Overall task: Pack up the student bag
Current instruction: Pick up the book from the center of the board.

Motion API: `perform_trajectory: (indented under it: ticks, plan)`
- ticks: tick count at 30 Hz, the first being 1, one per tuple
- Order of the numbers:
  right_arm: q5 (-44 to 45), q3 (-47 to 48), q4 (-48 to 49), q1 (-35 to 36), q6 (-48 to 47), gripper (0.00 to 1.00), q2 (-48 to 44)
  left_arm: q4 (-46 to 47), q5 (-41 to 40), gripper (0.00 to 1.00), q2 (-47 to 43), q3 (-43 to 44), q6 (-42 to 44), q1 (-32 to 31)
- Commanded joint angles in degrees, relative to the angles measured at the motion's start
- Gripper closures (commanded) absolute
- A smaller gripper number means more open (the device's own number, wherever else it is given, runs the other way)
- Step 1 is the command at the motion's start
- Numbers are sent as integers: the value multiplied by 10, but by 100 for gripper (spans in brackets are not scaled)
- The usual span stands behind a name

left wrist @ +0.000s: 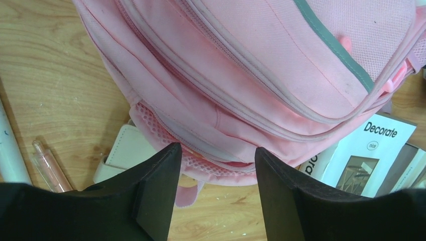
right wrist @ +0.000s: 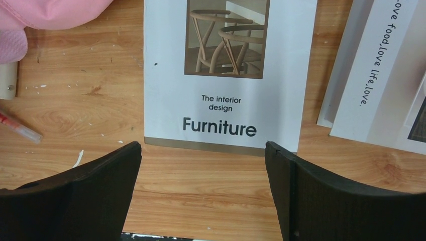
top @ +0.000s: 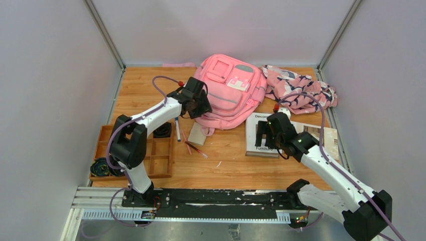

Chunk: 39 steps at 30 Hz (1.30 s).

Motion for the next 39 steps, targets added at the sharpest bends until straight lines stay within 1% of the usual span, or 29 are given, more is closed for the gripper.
perform_trajectory:
  ticks: [1,2,5,7,8,9,11,13,17,22,25,27,30,35,39]
  plan:
    - [18,-8,-15,7,1,3,-8,5,1,40,19,18,-3,3]
    - [19,-10,-15,8,3,3,-8,6,1,41,21,17,-3,3]
    - [32,-18,-18,8,8,3,-9,7,0,50,25,20,-2,3]
    - [61,-26,-29,5,27,3,-11,4,2,51,25,24,1,3]
    - [78,-31,-36,2,39,3,-13,1,2,49,24,27,6,3]
    - [83,-39,-40,-17,50,3,-17,-3,2,43,20,29,10,3]
    - [57,-58,-39,-65,62,3,-30,-7,-1,32,9,29,21,3]
    - [26,-74,-29,-108,63,3,-47,-5,-4,26,-9,21,31,3]
    - [-26,-101,-3,-183,47,4,-77,11,-3,24,-59,-8,47,-1]
    - [-171,-142,70,-290,25,8,-65,19,-3,23,-98,-32,72,-29]
    - [-224,-157,108,-317,24,14,-51,18,-2,22,-111,-36,85,-50]
    - [-232,-164,123,-317,26,19,-44,18,2,21,-117,-39,90,-63]
    - [-251,-178,149,-338,36,26,-31,31,17,21,-124,-48,90,-75]
    - [-271,-198,181,-350,49,45,-12,39,30,21,-124,-54,91,-84]
    - [-271,-203,182,-353,51,54,-20,38,36,19,-125,-55,94,-86]
